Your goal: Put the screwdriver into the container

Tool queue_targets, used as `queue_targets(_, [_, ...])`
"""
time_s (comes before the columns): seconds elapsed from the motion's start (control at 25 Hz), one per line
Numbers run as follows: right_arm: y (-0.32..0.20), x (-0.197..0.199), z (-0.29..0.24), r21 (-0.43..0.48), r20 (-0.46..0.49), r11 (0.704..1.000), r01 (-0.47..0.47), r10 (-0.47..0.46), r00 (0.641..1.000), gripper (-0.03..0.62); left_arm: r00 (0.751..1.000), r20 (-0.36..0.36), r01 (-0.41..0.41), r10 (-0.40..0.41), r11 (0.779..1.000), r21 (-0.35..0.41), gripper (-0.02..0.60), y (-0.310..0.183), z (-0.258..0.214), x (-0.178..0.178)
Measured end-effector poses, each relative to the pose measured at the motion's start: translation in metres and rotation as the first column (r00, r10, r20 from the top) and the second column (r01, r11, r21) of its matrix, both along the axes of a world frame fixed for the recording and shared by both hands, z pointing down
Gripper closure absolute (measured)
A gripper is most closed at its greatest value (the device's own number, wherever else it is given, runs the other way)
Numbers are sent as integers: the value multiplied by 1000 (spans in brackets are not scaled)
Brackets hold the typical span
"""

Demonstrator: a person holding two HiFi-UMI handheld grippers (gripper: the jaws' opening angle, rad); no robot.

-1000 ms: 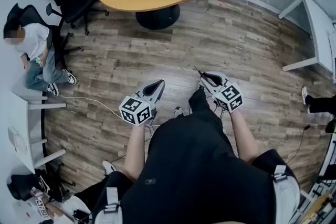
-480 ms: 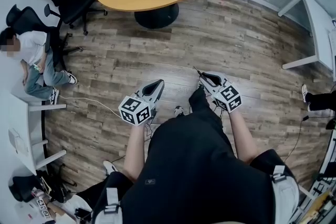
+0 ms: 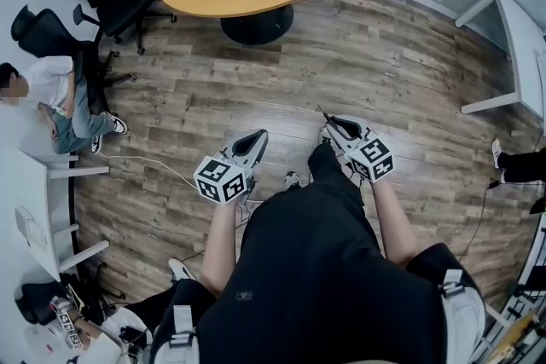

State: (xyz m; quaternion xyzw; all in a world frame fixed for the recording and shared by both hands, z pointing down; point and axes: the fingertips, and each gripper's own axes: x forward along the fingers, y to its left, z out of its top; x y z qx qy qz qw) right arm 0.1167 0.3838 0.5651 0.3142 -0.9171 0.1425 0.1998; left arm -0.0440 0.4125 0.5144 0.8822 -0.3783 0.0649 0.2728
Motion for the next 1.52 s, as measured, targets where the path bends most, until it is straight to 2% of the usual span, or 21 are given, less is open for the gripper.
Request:
queue_targets(0.6, [-57,9,3,-21,18,999,38,-38,999,537,1000,17,21,-21,1000,-17,577,-54,-2,15])
queue_targets(1.16, [-162,32,6,-32,37,989,145,-144,989,537,995,50,93,-92,996,-18,577,-147,-7,51])
queue_targets(1.52, [-226,32,16,-50,66,967,250,-247,967,537,982,83,173,-169,984,-40,577,-196,-3,66])
